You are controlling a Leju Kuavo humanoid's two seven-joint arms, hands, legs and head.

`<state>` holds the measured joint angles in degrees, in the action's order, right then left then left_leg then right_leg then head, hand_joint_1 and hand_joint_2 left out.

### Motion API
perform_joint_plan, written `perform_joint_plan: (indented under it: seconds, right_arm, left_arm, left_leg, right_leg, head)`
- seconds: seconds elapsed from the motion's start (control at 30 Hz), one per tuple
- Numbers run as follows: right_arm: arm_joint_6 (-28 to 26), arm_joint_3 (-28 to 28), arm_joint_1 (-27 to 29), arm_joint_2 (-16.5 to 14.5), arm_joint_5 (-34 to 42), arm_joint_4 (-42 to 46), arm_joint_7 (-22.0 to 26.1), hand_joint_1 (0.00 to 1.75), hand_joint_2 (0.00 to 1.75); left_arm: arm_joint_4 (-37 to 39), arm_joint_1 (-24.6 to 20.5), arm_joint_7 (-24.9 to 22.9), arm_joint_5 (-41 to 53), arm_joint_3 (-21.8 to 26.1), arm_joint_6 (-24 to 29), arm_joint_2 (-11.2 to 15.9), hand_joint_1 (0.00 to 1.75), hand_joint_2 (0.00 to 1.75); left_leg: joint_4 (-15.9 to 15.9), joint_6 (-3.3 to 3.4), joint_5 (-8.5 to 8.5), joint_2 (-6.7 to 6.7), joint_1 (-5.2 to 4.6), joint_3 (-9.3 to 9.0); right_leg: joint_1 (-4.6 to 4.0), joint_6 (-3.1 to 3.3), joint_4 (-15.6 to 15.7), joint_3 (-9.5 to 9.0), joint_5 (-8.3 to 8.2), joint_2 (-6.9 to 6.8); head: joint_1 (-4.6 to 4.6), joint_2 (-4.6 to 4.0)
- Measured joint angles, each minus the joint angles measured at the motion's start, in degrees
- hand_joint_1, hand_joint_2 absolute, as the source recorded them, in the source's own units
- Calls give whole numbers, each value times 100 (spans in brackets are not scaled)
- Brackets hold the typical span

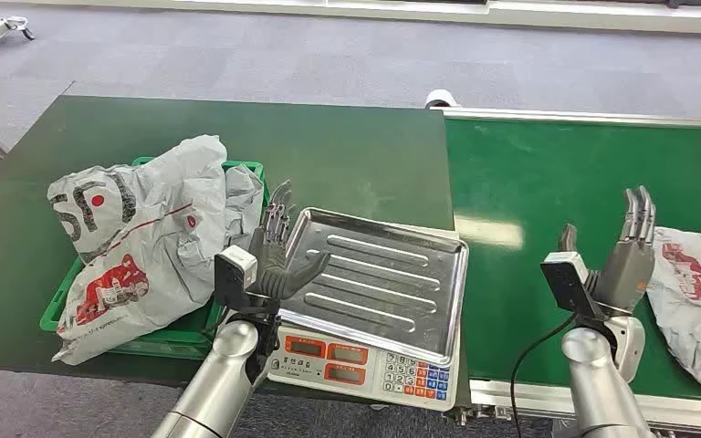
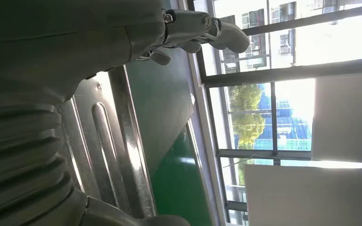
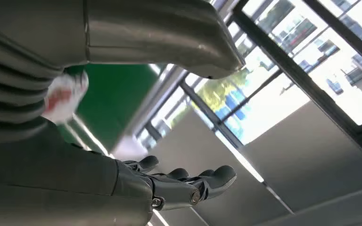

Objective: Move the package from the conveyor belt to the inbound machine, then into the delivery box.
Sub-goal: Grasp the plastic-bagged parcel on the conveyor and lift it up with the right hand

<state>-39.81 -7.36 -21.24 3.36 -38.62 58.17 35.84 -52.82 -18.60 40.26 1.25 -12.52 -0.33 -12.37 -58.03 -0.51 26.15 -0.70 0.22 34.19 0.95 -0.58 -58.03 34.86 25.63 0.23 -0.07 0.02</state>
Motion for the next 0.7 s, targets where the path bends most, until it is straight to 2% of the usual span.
perform_joint_plan:
  seconds: [0.07,0.2,0.33,0.5,0.7]
  right_arm:
    - [-6,-172,7,-32,-226,70,-97,0,0]
    - [-14,-975,0,-170,-1487,281,-534,0,0]
    - [-14,-1702,-85,-251,-2145,284,-998,0,0]
    - [-14,-2316,-235,-239,-2278,-47,-1449,0,0]
    - [-12,-2692,-308,-164,-2212,-517,-1633,0,0]
  left_arm:
    - [3,-1,0,1,1,-2,3,0,175]
    - [14,-10,0,8,22,-13,7,0,175]
    - [17,-18,0,24,62,-45,6,0,175]
    - [63,-38,0,70,91,-93,2,0,175]
    - [107,-46,0,80,92,-111,0,0,175]
  left_leg:
    - [0,0,0,0,0,0]
    - [0,0,0,0,-1,0]
    - [0,1,0,-3,-2,2]
    - [-1,1,0,1,-2,-2]
    - [0,0,0,1,-1,-2]
  right_leg:
    - [0,0,0,0,0,0]
    - [1,0,0,0,0,0]
    - [2,0,0,-1,0,-3]
    - [2,0,0,-1,0,1]
    - [1,0,0,1,0,2]
  head:
    - [0,0]
    - [0,0]
    - [0,0]
    - [0,0]
    - [0,0]
